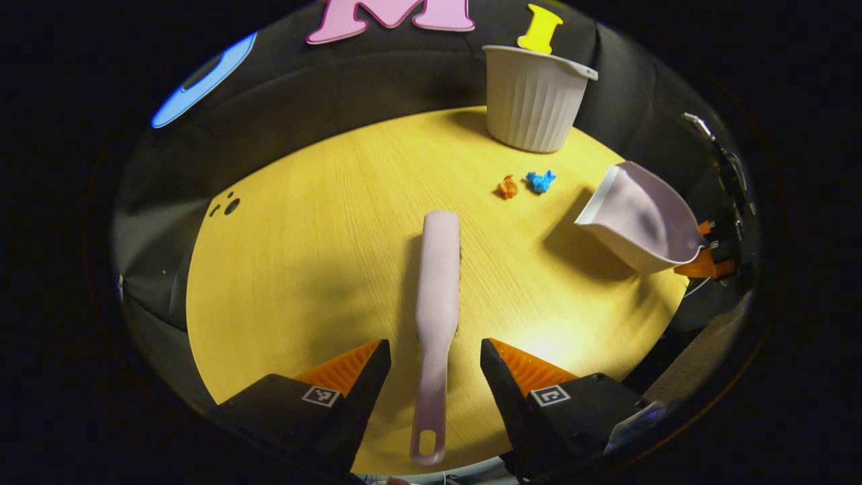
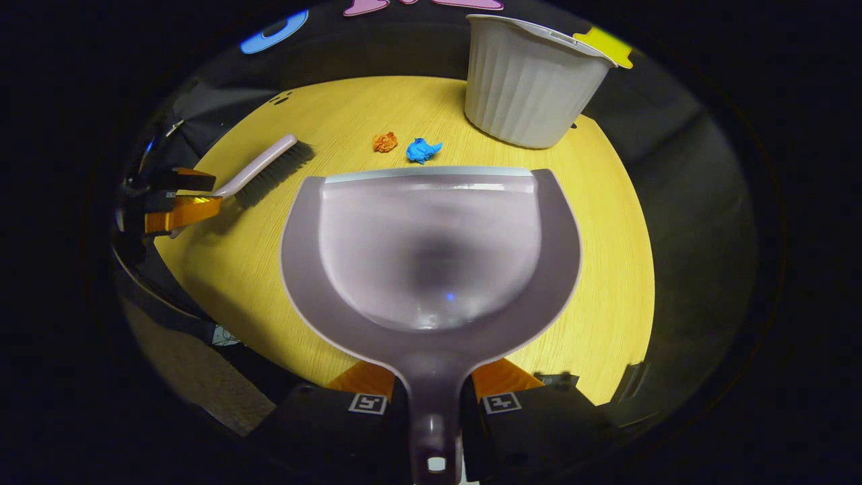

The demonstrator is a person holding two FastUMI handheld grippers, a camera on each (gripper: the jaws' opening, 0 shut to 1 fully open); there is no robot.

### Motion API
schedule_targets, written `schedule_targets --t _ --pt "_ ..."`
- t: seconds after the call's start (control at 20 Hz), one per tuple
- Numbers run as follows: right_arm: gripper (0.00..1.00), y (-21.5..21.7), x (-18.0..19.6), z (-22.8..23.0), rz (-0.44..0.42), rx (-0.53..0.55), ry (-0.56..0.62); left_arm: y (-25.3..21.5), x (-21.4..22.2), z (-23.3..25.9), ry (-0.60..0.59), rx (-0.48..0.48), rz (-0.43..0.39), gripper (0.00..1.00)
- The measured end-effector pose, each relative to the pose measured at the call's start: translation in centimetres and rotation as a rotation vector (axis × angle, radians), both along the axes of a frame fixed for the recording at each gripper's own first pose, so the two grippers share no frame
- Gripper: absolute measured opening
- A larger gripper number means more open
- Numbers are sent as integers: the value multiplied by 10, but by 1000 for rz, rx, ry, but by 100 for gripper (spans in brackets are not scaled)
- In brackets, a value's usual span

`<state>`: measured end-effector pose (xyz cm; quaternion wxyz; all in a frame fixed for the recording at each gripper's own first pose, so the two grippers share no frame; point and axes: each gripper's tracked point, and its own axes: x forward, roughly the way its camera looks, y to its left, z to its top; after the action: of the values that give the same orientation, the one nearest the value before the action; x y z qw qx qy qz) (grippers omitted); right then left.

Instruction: Pick up the small broom and dustpan from the desktop, sweep the trash into the dustpan with the broom, and then empty the trash into the garbage bin.

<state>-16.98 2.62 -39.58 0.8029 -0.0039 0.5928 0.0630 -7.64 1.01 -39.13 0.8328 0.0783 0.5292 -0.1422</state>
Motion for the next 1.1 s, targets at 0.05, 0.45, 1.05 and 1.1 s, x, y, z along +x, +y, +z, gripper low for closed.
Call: schedule_targets --t 0.05,0.45,1.05,1.1 --pt "36 0 -2 0 1 -2 1 -4 0 -6 28 -9 7 87" --pt "36 -2 -8 5 -22 12 4 -14 4 -40 132 -9 41 66" --pt "37 0 -8 9 166 0 78 -11 43 -21 70 -25 17 27" --pt "36 -1 -8 9 198 -1 103 -13 54 -17 51 -21 4 27"
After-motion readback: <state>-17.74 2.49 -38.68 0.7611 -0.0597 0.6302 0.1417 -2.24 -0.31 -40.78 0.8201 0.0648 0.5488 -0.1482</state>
